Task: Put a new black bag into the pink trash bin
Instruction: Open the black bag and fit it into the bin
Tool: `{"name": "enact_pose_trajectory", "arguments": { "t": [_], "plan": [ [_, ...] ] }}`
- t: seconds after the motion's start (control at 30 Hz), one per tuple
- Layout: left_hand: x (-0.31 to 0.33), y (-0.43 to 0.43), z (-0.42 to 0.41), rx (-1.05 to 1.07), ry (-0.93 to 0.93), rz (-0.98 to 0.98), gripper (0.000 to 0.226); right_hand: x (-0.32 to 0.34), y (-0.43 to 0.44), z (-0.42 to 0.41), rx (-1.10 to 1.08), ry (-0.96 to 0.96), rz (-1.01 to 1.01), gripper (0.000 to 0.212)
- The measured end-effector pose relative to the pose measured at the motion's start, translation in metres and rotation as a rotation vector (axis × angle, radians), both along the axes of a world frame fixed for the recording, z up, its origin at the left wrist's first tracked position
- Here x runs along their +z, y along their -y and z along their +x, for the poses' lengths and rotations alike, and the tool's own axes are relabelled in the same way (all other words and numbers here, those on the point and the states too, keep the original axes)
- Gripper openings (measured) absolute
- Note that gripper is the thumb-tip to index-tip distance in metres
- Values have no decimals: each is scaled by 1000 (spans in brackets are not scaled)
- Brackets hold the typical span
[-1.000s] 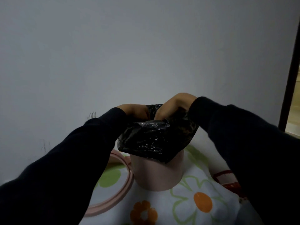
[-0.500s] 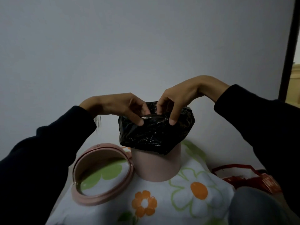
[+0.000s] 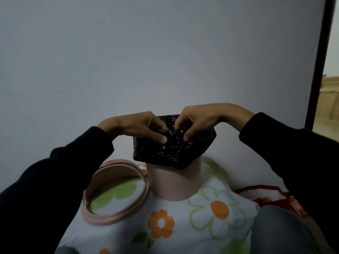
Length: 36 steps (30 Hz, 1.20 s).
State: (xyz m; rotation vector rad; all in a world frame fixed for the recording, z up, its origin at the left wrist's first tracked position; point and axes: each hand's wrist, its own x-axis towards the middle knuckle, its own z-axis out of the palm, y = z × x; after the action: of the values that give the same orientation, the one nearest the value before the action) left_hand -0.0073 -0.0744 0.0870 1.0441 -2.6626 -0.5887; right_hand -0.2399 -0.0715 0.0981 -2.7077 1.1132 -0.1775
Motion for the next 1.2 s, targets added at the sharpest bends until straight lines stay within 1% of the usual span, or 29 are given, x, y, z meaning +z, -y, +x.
{"name": "enact_pose_trajectory", "arguments": {
  "t": [0.07, 0.13, 0.23, 0.3, 0.37, 0.5, 0.6, 0.7, 0.8, 0.87, 0.97, 1.03, 1.07, 1.13, 1.2],
  "plan": [
    [5, -4, -3, 15, -57, -87, 21, 2, -3, 3, -5, 93, -66, 20],
    [8, -6, -4, 43, -103, -155, 19, 4, -7, 8, 8, 180, -71, 23],
    [10, -7, -2, 49, -117, -228, 14, 2, -10, 12, 0, 224, -105, 22],
    [9, -8, 0, 41, -127, -233, 12, 1, -10, 11, -23, 237, -141, 18],
    [8, -9, 2, 26, -115, -207, 11, -2, -11, 10, -21, 253, -132, 14],
    [2, -10, -2, 80, -65, -193, 12, -9, -12, 7, -32, 243, -152, 16],
    [-2, -13, -4, 130, -34, -287, 14, -11, -13, 6, -62, 229, -155, 20],
    [-1, -18, -5, 118, -43, -340, 13, -6, -16, 6, -50, 248, -161, 18],
    [-2, -19, -3, 106, 8, -402, 14, -5, -16, 8, -52, 212, -181, 17],
    [-5, -20, -3, 94, 34, -442, 14, -8, -13, 8, -54, 224, -195, 15],
    [-11, -19, -2, 75, 60, -437, 7, -13, -10, 6, -40, 264, -142, 14],
    [-13, -20, -5, 88, 85, -431, 11, -15, -11, 6, -50, 241, -95, 13],
    [-13, -20, -8, 106, 107, -429, 12, -15, -12, 7, -60, 205, -73, 13],
    [-12, -22, -12, 137, 169, -438, 13, -14, -15, 11, -95, 129, -47, 24],
    [-10, -24, -14, 171, 176, -460, 17, -12, -18, 14, -162, 119, -26, 33]
  ]
}}
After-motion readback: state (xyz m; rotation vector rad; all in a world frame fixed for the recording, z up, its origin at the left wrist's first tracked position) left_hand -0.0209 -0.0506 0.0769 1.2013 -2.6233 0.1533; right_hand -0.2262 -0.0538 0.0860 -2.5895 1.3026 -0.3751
